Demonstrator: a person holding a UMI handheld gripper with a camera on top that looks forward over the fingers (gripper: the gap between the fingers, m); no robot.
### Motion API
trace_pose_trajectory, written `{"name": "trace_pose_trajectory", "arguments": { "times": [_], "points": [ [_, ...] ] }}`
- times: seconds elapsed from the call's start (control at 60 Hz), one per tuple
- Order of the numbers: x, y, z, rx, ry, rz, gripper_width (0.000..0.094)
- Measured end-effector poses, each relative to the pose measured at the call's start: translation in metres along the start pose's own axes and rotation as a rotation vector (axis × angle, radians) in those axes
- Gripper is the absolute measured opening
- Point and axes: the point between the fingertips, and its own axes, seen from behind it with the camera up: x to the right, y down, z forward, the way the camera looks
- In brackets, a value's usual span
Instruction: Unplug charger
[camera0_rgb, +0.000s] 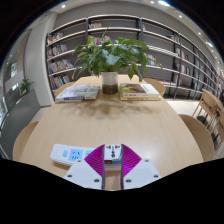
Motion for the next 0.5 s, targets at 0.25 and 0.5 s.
{"name": "trace_pose_trajectory", "arguments": {
  "times": [0.25, 0.5],
  "points": [
    [-0.003, -0.042, -0.024, -0.028, -0.046, -0.070, 0.0105],
    [0.090, -0.217, -0.120, 0.391, 0.036, -0.106, 0.0122]
  ]
}}
